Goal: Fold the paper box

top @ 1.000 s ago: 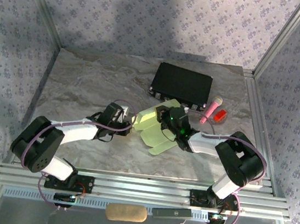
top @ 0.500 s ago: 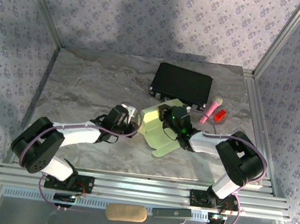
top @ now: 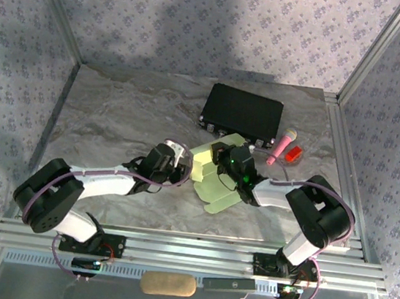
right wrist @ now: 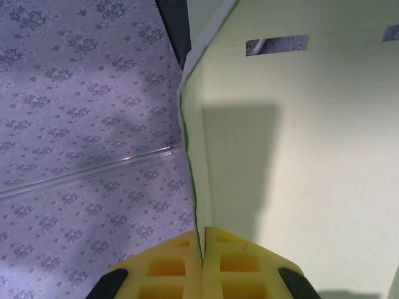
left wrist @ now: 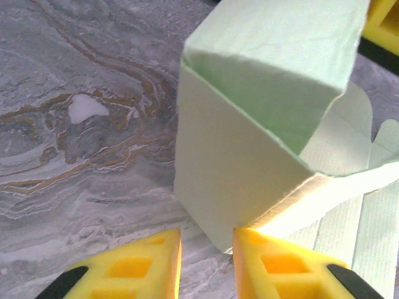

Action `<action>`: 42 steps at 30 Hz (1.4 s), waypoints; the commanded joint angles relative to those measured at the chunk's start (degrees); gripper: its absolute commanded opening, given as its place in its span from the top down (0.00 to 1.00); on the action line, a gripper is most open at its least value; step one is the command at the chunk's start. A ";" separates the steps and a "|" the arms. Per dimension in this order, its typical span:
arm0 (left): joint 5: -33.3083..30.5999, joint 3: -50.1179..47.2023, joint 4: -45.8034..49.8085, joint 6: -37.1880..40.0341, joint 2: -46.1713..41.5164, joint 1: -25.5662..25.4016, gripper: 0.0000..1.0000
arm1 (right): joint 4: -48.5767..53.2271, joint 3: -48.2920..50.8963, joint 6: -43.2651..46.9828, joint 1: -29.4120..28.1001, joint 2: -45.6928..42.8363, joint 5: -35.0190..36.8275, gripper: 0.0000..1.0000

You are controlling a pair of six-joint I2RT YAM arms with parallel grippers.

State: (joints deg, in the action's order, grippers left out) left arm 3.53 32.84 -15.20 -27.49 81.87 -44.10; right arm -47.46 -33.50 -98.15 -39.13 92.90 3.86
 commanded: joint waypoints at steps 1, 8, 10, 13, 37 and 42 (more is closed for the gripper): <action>-0.02 0.48 -3.47 -0.94 0.83 -0.54 0.67 | -1.00 1.23 -0.01 -0.34 0.73 0.27 1.00; -0.40 -1.96 -7.47 -2.09 0.03 -1.35 0.51 | -1.54 1.86 0.15 -0.07 0.35 0.18 1.00; -0.90 -2.10 -7.75 -2.05 0.00 -1.45 0.51 | -1.67 1.90 0.15 -0.09 0.35 0.09 1.00; -1.69 -1.84 -7.65 -1.70 0.55 -1.65 0.53 | -1.84 1.95 0.19 -0.12 0.44 0.09 1.00; -12.40 1.58 -10.44 0.15 7.33 -7.32 0.72 | -5.36 4.60 2.06 -1.69 1.48 1.42 1.00; -13.59 1.66 -11.04 0.23 7.55 -7.41 0.74 | -7.54 5.86 4.79 -2.96 1.71 3.46 1.00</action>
State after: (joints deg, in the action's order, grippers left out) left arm -7.55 32.97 -23.81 -28.05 88.68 -51.18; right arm -54.92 -29.39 -95.50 -40.71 93.43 6.24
